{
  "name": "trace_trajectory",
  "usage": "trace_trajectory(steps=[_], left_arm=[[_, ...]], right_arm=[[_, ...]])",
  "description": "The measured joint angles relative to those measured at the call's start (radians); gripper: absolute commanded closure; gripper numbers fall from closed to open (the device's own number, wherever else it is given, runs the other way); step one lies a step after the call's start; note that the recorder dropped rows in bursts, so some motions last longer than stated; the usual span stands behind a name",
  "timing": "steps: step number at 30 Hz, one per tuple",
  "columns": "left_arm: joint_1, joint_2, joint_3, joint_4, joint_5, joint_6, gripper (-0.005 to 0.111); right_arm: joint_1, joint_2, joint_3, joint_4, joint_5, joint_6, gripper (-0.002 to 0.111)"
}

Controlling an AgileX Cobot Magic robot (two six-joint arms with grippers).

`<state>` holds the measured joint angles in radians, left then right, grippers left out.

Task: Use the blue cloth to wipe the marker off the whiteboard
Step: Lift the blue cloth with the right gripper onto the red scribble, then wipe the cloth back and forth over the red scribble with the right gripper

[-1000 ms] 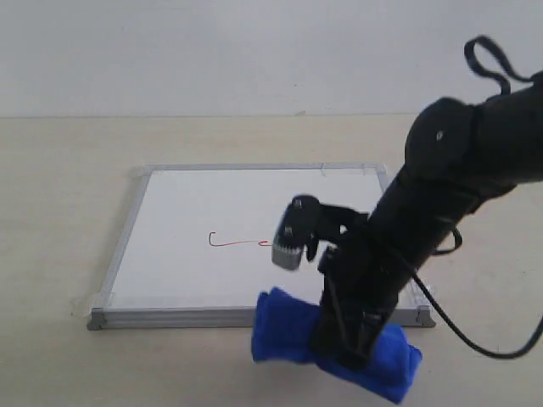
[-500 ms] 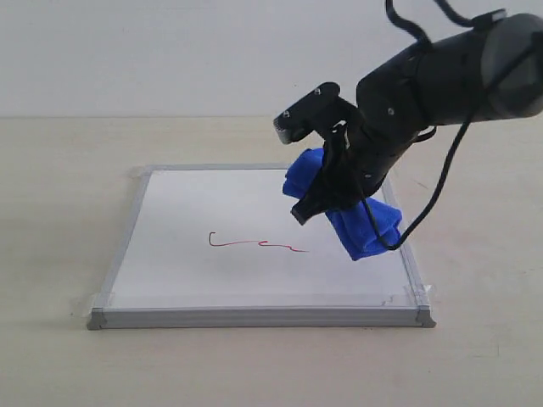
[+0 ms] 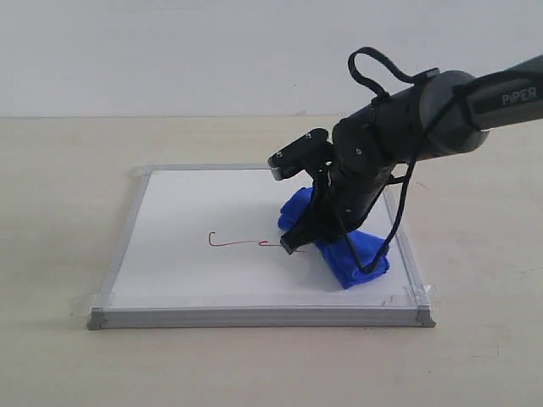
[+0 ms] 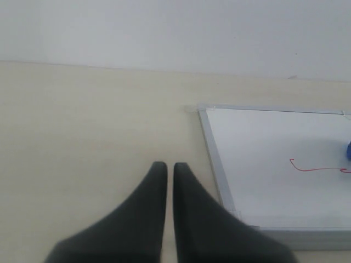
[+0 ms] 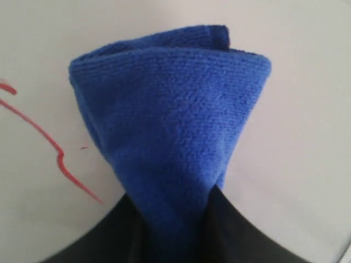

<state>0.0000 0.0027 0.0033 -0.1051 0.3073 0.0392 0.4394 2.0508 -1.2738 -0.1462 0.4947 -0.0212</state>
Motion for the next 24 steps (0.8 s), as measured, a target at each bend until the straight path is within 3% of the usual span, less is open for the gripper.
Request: trace_trajectory(steps=[5,8,19,24], left_arm=[[0.0,0.0,0.0,0.0,0.0,0.0,0.102],[0.0,0.0,0.0,0.0,0.0,0.0,0.102],[0.0,0.0,0.0,0.0,0.0,0.0,0.102],[0.0,0.0,0.0,0.0,0.0,0.0,0.102]], right_arm=[[0.146,0.0,-0.001,0.254,-0.01,-0.273,0.109],[0.188,0.0,-0.002,0.315,-0.008,-0.353,0.109],[-0.052,0.002,-0.003,0.07,-0.009,-0.051,0.109],[-0.039,0.002,-0.003,0.089,-0.013,-0.059,0.109]])
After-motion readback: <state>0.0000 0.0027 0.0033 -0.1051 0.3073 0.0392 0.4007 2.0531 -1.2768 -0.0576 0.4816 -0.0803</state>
